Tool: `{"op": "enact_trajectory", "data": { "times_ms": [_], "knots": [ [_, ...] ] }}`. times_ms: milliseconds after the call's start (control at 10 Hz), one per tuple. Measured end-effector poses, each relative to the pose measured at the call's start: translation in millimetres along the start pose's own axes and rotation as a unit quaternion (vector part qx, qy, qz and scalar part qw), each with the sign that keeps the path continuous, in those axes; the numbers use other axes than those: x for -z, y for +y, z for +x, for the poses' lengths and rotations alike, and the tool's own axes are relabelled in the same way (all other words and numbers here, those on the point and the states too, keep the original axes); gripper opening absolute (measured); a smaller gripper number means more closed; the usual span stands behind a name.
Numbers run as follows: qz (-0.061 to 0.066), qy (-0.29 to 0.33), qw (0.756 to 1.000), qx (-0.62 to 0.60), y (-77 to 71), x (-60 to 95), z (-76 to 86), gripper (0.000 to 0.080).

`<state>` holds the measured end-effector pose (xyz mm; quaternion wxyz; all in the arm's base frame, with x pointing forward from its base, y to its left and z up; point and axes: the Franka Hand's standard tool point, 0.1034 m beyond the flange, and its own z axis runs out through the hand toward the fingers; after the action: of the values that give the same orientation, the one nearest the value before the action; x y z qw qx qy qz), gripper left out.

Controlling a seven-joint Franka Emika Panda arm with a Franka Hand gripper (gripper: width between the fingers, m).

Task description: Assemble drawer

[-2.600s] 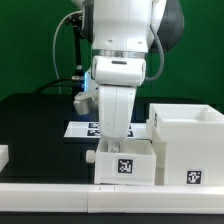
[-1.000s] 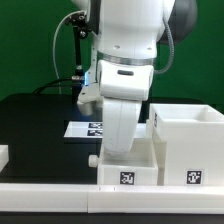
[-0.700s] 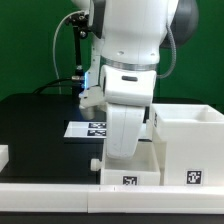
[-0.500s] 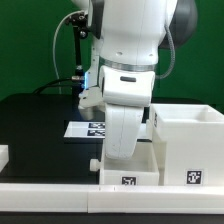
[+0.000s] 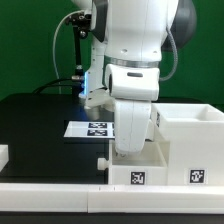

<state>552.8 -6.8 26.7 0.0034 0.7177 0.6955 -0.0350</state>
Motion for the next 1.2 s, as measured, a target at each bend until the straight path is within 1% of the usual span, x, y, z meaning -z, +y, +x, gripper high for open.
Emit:
{"op": "enact_trajectory", "data": {
  "times_ms": [100,200,500,700,1100,1200],
  "knots": [
    [0.002,0.0,1.0,0.0,-1.3,-2.3,-0.1,0.0041],
    [0.001,0.001,1.0,0.0,-2.1,-4.2,0.3,0.0041],
    [-0.004,0.003,1.0,0.001,-5.3,-7.8,2.4,0.0041],
    [-0.004,0.003,1.0,0.002,-5.5,-8.0,2.4,0.0041],
    [-0.008,-0.006,1.0,0.026,-4.8,-7.1,12.8,0.0041],
    [-0.008,-0.005,1.0,0.024,-4.8,-7.2,11.9,0.0041]
  ]
}}
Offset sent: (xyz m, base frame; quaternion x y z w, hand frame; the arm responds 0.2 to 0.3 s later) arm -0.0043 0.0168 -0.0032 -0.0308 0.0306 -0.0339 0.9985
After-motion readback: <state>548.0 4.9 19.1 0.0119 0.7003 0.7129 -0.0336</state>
